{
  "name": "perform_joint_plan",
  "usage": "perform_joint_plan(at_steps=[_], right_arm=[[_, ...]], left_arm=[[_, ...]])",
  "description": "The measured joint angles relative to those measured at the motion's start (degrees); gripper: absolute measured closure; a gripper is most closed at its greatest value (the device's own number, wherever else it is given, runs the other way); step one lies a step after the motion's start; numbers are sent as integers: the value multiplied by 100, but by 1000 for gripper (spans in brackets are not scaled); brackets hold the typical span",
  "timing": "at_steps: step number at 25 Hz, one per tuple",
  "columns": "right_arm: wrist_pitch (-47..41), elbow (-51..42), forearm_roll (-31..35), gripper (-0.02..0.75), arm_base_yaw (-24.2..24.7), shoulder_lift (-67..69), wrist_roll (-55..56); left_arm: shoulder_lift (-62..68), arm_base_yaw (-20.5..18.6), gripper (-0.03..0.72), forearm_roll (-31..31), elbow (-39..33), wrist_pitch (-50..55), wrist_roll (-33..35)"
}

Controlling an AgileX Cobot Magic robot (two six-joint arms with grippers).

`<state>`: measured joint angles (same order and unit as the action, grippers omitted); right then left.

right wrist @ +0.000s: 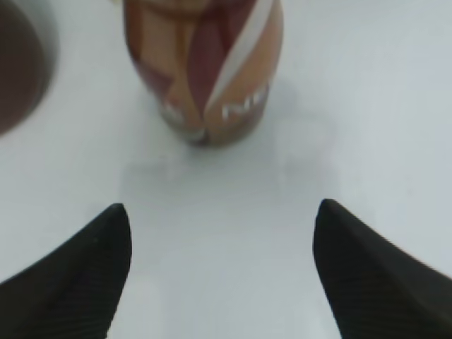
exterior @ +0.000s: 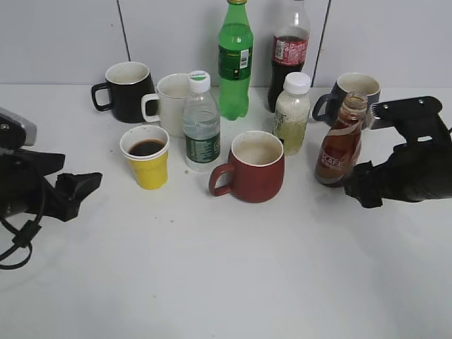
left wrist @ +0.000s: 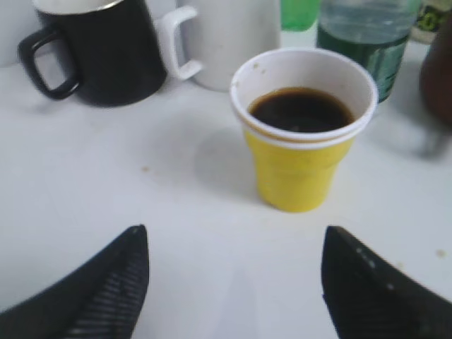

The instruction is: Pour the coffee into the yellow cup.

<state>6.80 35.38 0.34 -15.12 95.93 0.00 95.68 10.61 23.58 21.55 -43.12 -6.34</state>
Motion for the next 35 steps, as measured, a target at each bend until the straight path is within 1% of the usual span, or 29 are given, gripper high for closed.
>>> perform_joint_plan(at_steps=[1, 2, 3, 5, 9, 11, 12, 13, 14, 15, 17, 19, 22, 26, 27, 28, 29, 30, 35], right_arm=[[-384, 46, 0, 141, 0, -144, 0], [-680, 101, 2, 141, 0, -288, 0], [-1041, 160, -34, 141, 0, -410, 0], [-1650, 251, -34, 141, 0, -720, 0], [-2587, 455, -34, 143, 0, -1372, 0], [-3049, 576, -34, 143, 0, -1711, 0], [-3262, 639, 5, 143, 0, -1896, 0], [-3430, 696, 44, 143, 0, -2049, 0], [-3626, 751, 72, 143, 0, -2237, 0], [-3821, 786, 92, 143, 0, -2422, 0], [-4170, 818, 116, 143, 0, -2775, 0], [-4584, 831, 121, 143, 0, -3162, 0], [-5235, 838, 121, 143, 0, -3687, 0], [-5881, 663, 127, 144, 0, -4406, 0], [-5957, 568, 133, 144, 0, -4567, 0], [-6035, 452, 132, 144, 0, -4767, -39], [-6091, 346, 132, 144, 0, -4974, -67], [-6144, 225, 132, 144, 0, -5267, -112], [-6604, -191, 132, 144, 0, -6331, -248]], left_arm=[[-107, 0, 113, -49, 0, 167, -15], [-343, 0, 115, -141, 0, 664, -78], [-343, 0, 115, -141, 0, 664, -78], [-766, 0, 123, -191, -4, 1379, -320], [-1569, 27, 125, -353, 64, 2739, -566], [-1569, 27, 125, -353, 64, 2739, -566], [-2144, 194, 125, -646, 365, 4045, -624], [-2434, 324, 125, -727, 549, 4699, -630], [-2434, 324, 125, -727, 549, 4699, -630], [-2842, 590, 125, -744, 895, 5636, -630], [-3149, 776, 125, -764, 1135, 6351, -630], [-3706, 1047, 128, -915, 1539, 7625, -630], [-4460, 1190, 152, -1292, 1863, 8941, -630], [-5640, 1208, 193, -1793, 1890, 10334, -630], [-5788, 1208, 213, -1841, 1890, 10563, -630], [-5788, 1208, 213, -1841, 1890, 10563, -630], [-6217, 1208, 237, -1935, 1890, 11032, -630], [-6468, 1208, 246, -1948, 1890, 11156, -630], [-7585, 1208, 267, -1971, 1866, 11277, -381]])
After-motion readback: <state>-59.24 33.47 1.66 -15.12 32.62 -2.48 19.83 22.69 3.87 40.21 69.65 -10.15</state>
